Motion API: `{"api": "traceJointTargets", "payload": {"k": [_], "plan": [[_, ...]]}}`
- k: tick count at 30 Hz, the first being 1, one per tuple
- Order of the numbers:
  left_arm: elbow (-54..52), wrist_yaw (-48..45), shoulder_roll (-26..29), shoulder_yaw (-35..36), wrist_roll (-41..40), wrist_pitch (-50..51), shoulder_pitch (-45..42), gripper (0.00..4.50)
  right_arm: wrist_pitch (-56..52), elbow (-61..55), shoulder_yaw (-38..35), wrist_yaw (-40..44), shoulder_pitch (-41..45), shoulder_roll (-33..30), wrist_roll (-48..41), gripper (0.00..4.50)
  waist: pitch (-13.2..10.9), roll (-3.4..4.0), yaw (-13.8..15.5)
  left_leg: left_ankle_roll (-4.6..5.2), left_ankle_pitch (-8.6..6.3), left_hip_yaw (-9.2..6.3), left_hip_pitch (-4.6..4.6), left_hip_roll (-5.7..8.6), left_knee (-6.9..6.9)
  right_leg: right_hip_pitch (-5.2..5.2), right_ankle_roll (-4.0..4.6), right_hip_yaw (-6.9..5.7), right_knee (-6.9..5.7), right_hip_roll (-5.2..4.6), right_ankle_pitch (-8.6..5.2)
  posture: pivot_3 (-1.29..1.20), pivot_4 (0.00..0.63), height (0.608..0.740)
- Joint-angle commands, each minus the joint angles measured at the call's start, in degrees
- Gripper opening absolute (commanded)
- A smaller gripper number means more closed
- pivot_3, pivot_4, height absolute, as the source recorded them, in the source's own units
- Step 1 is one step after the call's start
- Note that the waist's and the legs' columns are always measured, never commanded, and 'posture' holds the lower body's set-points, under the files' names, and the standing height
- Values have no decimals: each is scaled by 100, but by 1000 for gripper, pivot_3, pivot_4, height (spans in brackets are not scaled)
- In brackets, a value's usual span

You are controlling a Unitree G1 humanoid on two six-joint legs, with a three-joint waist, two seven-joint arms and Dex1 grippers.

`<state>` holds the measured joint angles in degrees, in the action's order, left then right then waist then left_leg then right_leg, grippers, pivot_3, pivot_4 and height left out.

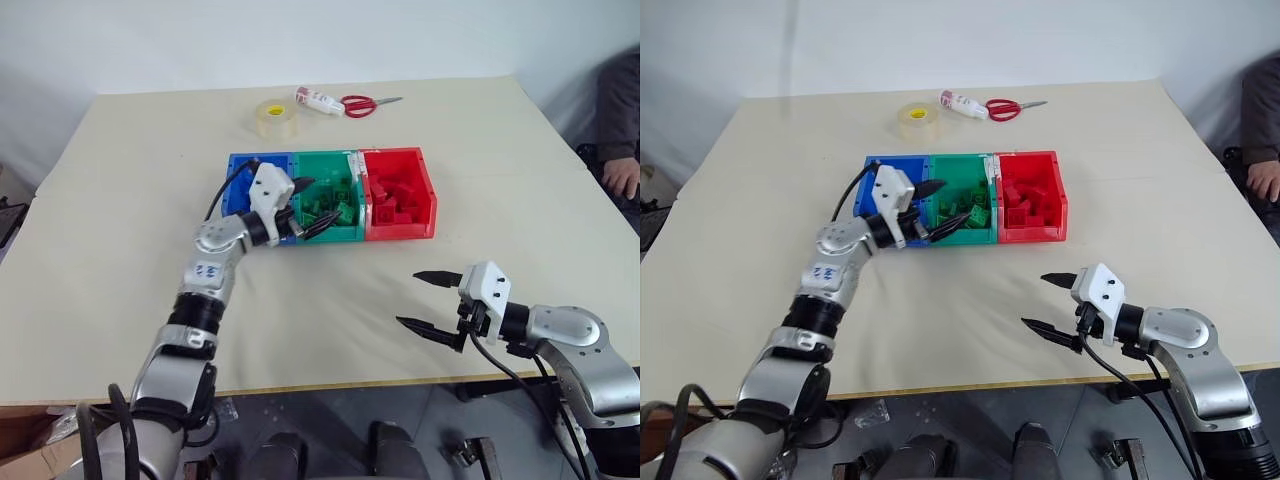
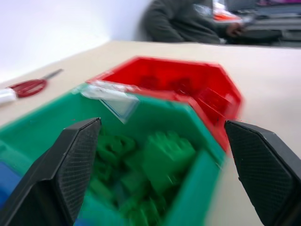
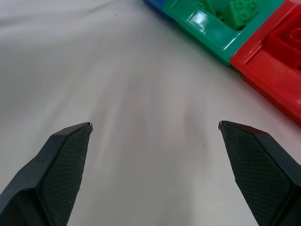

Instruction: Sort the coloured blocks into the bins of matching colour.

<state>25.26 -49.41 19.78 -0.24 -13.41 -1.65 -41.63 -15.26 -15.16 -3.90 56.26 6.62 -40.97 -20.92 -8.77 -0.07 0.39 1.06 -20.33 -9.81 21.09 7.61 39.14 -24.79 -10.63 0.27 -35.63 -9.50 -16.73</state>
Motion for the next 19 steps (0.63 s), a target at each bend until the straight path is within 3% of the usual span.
{"api": "traceJointTargets", "payload": {"k": [1,4,8,19], "plan": [[-1000,-579,481,297,-556,368,629,4460,79,97,-91,147,159,-96,-100,4500,0,0,-36,0,0,-1,0,0,0,0,0,-1,0,1,0,0,150,740],[-1718,-800,1187,423,-699,1140,1547,4460,179,451,-89,326,320,-164,-53,4500,1,2,-62,0,0,-3,0,-3,-2,1,1,0,1,2,0,0,150,740],[-1997,-1193,1680,784,-1058,1225,2364,4460,363,992,-116,580,571,-260,-18,4500,0,4,-40,0,0,-2,-5,-3,-6,3,3,2,1,3,-1,0,150,740],[-2211,-1058,1725,1254,-1168,986,2965,4460,992,2292,-76,1047,1362,-192,90,4500,0,5,40,0,0,-6,-8,-4,1,15,7,-4,8,3,1,0,150,740]]}}
